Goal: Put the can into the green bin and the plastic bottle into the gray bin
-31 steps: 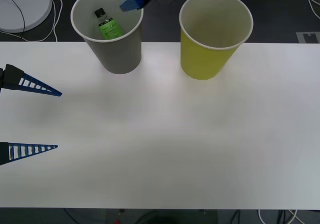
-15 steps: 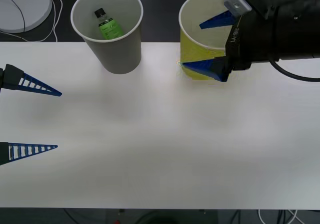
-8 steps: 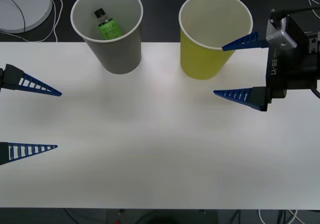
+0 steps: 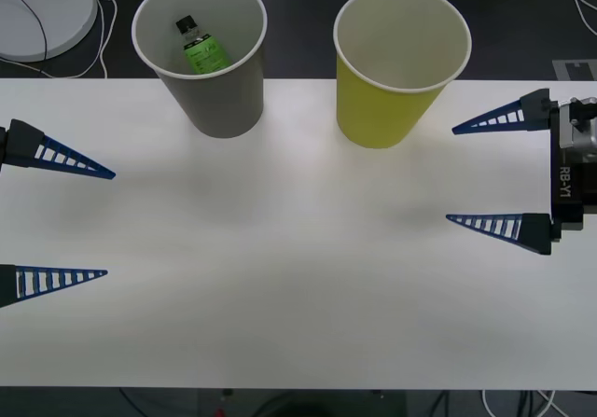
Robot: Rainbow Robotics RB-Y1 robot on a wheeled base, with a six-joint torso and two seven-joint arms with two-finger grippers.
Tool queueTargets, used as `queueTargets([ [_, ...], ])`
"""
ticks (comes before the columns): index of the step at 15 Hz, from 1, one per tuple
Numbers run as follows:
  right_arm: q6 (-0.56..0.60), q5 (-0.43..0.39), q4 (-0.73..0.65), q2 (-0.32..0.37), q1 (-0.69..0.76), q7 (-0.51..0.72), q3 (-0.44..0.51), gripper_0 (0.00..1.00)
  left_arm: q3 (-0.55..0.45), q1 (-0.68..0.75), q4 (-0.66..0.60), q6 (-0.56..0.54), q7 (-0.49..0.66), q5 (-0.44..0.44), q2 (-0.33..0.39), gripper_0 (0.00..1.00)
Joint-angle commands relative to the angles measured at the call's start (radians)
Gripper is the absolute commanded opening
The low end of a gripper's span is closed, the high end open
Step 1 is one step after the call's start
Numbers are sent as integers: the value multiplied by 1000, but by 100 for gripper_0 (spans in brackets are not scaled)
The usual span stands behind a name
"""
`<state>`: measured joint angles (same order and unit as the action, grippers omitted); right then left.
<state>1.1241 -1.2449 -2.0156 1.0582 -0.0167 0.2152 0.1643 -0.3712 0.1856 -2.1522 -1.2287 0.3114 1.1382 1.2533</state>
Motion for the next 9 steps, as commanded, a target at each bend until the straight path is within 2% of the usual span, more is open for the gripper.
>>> queueTargets([
  [1,52,36,23,0,52,-77,44,100,0,0,0,0,0,0,0,100],
  [5,62,70,35,17,130,-177,90,100,0,0,0,0,0,0,0,100],
  [9,120,94,35,17,170,-189,142,100,0,0,0,0,0,0,0,100],
])
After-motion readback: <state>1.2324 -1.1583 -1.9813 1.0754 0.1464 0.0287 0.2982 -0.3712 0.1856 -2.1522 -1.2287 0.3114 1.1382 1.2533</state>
